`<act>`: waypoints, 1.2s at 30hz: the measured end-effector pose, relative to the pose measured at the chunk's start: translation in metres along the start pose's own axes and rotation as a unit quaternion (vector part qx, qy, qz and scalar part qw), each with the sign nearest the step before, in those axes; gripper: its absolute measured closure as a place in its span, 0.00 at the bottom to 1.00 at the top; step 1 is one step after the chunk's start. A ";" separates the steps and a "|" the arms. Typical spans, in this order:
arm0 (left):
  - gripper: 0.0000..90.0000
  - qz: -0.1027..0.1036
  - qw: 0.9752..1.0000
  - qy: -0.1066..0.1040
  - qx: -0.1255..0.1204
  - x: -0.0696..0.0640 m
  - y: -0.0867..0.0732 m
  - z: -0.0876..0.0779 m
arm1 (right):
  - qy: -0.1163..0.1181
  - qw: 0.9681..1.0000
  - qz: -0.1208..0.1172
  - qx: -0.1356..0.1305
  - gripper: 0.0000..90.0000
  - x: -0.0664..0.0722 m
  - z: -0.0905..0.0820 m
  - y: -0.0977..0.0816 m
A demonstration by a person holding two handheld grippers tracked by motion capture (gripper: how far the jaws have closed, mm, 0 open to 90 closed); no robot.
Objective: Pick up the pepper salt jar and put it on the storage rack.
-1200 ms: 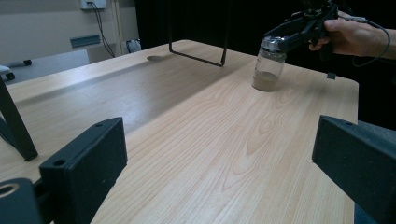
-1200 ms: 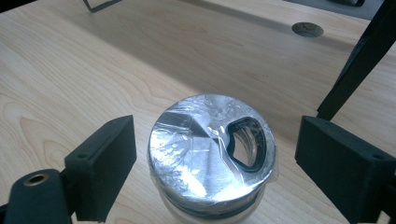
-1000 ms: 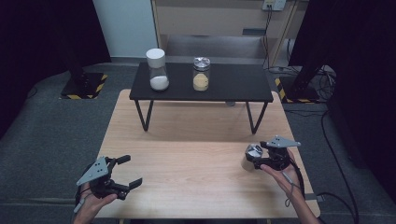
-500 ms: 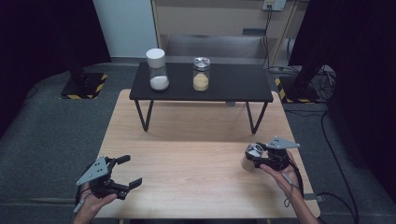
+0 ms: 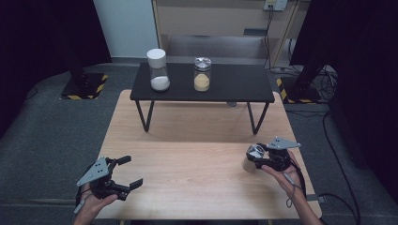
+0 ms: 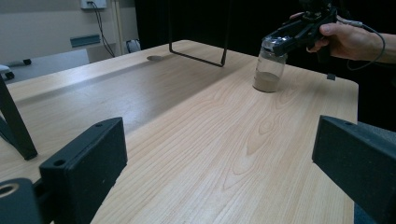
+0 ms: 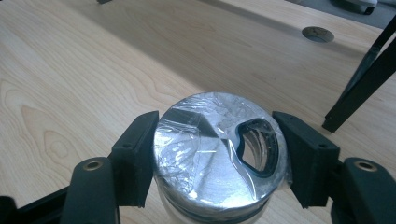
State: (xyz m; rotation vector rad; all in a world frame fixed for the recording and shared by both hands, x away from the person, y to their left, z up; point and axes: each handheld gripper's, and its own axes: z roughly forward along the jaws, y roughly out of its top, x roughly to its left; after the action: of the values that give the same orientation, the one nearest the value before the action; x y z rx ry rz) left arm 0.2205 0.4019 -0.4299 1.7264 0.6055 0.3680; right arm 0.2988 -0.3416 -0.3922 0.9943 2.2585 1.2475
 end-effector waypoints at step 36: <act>0.02 0.001 1.000 0.000 -0.001 0.000 0.000 0.000 | 0.066 0.996 -0.060 0.013 0.40 -0.002 -0.001 0.057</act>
State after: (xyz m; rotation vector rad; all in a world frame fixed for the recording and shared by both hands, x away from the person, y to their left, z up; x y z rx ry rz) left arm 0.2202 0.4020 -0.4297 1.7261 0.6028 0.3690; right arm 0.3222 -0.3229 -0.3435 0.7930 2.4013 1.2687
